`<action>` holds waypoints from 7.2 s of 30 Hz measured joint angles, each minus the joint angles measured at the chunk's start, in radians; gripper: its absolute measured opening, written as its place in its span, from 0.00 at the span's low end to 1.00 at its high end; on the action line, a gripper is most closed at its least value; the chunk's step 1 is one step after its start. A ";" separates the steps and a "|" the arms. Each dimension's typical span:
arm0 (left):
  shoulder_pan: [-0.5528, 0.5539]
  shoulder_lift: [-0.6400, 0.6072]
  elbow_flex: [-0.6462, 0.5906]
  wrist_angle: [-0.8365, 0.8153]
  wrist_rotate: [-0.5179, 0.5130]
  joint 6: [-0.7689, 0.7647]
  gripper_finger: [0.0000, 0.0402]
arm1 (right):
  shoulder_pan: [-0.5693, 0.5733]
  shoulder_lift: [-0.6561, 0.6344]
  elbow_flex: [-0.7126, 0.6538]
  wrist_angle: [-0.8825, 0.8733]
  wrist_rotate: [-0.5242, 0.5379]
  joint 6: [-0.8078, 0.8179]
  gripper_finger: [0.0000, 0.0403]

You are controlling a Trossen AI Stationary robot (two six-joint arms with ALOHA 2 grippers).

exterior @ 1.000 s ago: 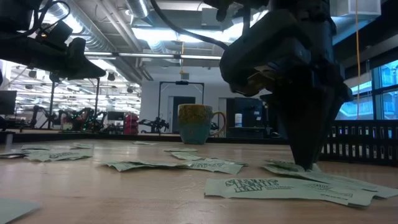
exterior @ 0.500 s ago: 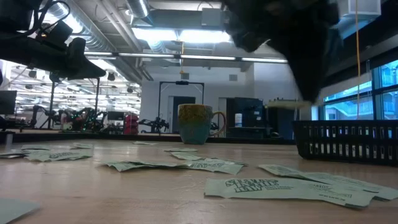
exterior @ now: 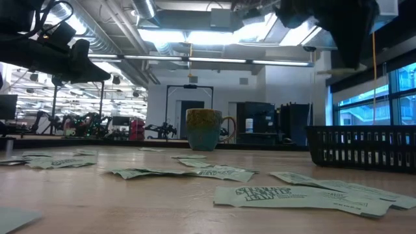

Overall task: Pick and place Stevia / Truvia into bins
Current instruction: Put the stevia packet into the black bin

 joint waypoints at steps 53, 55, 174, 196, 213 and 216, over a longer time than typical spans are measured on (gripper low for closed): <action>0.000 0.000 0.000 0.000 0.000 0.000 0.08 | 0.078 -0.062 -0.261 0.798 -0.025 -0.398 0.17; 0.000 0.000 0.000 0.000 0.000 0.000 0.08 | 0.103 -0.052 -0.262 0.796 -0.023 -0.396 0.15; 0.000 0.091 0.000 0.000 0.000 0.000 0.08 | 0.264 0.077 -0.258 0.871 -0.101 -0.053 0.29; 0.000 0.142 0.000 0.000 0.000 0.000 0.08 | 0.268 0.077 -0.351 0.911 -0.010 -0.083 0.29; 0.000 0.142 0.000 0.000 0.000 0.000 0.08 | 0.250 0.094 -0.426 0.994 -0.014 -0.119 0.29; 0.000 0.142 0.000 0.000 0.000 0.000 0.08 | 0.250 0.095 -0.426 1.001 -0.013 -0.111 0.29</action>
